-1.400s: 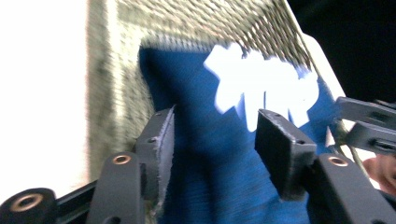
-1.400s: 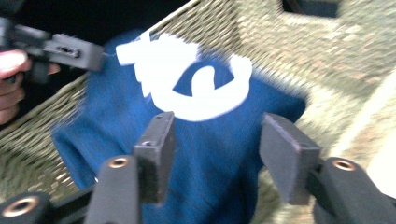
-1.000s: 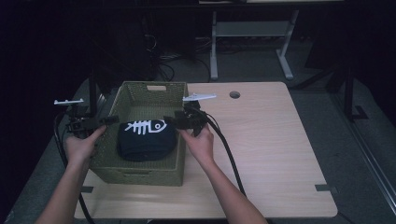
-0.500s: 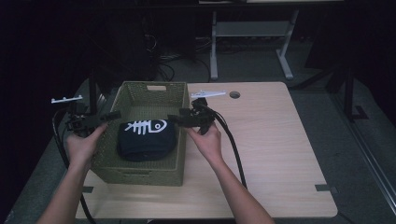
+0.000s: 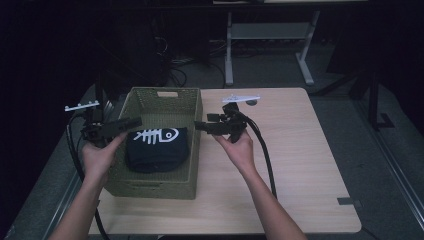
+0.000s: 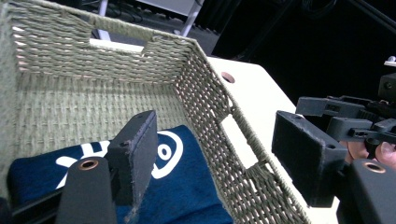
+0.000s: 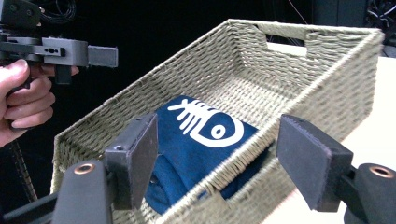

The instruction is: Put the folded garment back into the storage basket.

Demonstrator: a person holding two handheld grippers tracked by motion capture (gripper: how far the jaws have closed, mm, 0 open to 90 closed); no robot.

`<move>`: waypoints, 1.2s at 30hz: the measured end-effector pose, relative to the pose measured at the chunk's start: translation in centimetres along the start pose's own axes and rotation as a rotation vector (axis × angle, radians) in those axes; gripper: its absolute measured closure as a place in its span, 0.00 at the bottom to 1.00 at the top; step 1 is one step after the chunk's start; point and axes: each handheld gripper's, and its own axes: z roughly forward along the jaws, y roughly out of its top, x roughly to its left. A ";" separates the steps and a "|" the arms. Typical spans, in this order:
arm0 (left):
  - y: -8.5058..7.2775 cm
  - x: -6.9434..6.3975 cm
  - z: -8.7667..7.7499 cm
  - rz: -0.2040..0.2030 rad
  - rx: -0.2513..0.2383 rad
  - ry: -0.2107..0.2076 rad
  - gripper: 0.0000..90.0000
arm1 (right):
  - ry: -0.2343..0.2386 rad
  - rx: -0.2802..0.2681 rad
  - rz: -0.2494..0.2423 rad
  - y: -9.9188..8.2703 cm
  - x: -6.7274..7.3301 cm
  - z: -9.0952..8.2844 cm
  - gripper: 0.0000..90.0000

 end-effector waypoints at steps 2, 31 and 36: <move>0.0 -0.4 0.2 -0.001 -0.001 0.004 0.32 | -0.001 -0.002 0.003 -0.1 -0.3 -0.6 0.32; 0.0 -5.0 3.1 0.063 0.004 -0.040 0.29 | -0.070 -0.033 -0.001 -0.2 -3.2 -6.6 0.29; -0.3 -5.5 3.7 0.071 0.009 -0.044 0.30 | -0.082 -0.046 -0.002 -0.4 -3.6 -7.6 0.29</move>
